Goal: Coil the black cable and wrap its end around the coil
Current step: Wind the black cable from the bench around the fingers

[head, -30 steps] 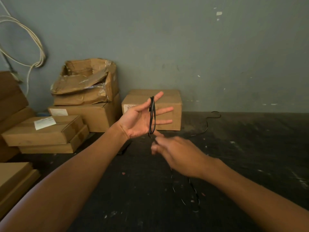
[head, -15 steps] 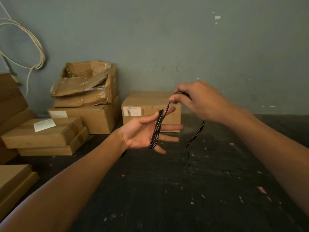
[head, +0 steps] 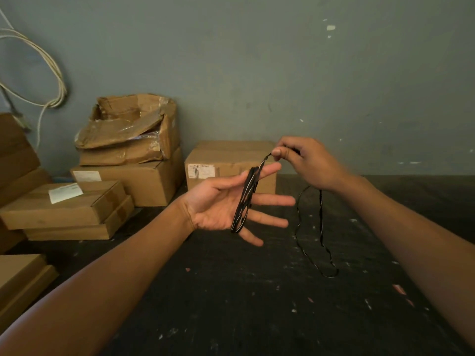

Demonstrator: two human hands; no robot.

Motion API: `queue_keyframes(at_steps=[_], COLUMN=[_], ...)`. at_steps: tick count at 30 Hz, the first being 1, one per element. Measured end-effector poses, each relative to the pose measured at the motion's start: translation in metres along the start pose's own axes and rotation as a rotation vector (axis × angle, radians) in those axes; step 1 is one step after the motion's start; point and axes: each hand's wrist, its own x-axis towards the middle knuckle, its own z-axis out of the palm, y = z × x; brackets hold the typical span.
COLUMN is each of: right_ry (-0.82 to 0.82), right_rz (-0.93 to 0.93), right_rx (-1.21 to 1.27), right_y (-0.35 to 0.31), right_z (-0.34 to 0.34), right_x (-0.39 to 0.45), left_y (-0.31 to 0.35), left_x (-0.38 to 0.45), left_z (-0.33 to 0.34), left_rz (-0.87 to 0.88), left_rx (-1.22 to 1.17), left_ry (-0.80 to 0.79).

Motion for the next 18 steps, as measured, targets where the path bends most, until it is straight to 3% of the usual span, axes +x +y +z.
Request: queue_keyframes(at_steps=[6,9,12,14,18], right_ry=[-0.169,-0.171,-0.188,-0.326,-0.391], right_rz=[0.036,-0.005,-0.049,0.004,0.026], right_rx=[0.127,0.17,0.013,0.035,0.07], right_y=[0.021,0.011,0.013,0.011,-0.001], right_z=[0.042,0.074,0.106,0.116,0.116], right_x=[-0.04,-0.063,-0.077,-0.084,-0.087], left_y=[0.011,0.007,0.006,0.011,0.019], left_x=[0.011,0.016,0.019,0.02,0.018], left_z=[0.014,0.014,0.011,0.008,0.0], left_rz=[0.056,0.077,0.137,0.178,0.246], left_rx=[0.0,-0.021,-0.046,-0.049,-0.04], left_ry=[-0.116,-0.122,-0.096,-0.075,0.089])
